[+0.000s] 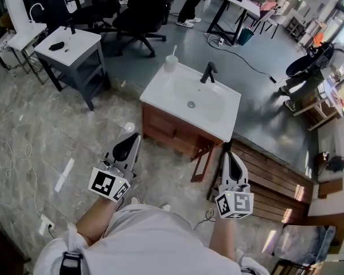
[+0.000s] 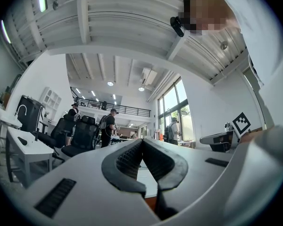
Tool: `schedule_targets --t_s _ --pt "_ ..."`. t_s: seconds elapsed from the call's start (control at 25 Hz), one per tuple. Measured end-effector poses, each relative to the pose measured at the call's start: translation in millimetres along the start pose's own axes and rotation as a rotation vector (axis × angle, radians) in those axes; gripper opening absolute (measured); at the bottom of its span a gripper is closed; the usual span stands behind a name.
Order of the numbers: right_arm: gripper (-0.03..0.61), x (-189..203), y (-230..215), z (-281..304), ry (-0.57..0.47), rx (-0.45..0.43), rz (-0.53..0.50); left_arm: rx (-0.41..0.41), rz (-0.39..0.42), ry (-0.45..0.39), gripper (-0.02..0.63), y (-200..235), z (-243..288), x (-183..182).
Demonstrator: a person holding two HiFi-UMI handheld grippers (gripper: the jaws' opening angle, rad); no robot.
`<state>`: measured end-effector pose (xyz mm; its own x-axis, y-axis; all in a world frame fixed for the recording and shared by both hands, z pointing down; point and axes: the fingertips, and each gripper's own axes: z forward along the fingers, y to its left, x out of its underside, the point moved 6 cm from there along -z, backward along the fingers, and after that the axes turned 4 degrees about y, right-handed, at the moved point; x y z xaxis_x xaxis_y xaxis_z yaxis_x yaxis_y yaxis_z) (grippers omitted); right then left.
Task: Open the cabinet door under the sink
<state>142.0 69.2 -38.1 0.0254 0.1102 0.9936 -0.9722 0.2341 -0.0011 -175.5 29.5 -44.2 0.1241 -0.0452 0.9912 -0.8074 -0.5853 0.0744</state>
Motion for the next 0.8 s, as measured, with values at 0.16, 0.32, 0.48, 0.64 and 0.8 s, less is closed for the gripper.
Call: schedule_targets --t_s 0.16,0.32,0.48,0.64,0.8 --pt "0.034 -0.3 6.0 -1.6 0.002 -0.006 -0.003 -0.003 -0.003 0.001 0.018 1.1 -6.0 0.0" --pt "0.034 -1.1 3.5 -3.0 -0.013 0.007 -0.001 -0.008 0.004 -0.006 0.018 0.2 -7.0 0.4" --pt "0.034 0.8 1.0 -4.9 -0.018 0.012 0.004 -0.008 0.007 -0.005 0.018 -2.6 -5.6 2.4" --pt "0.034 2.5 -1.3 -5.3 -0.017 0.010 0.011 -0.005 0.010 -0.002 0.018 -7.3 -4.3 2.3" --pt "0.034 4.6 -0.7 -3.3 -0.021 0.003 0.008 -0.007 0.013 0.002 0.018 -7.0 -4.8 4.5"
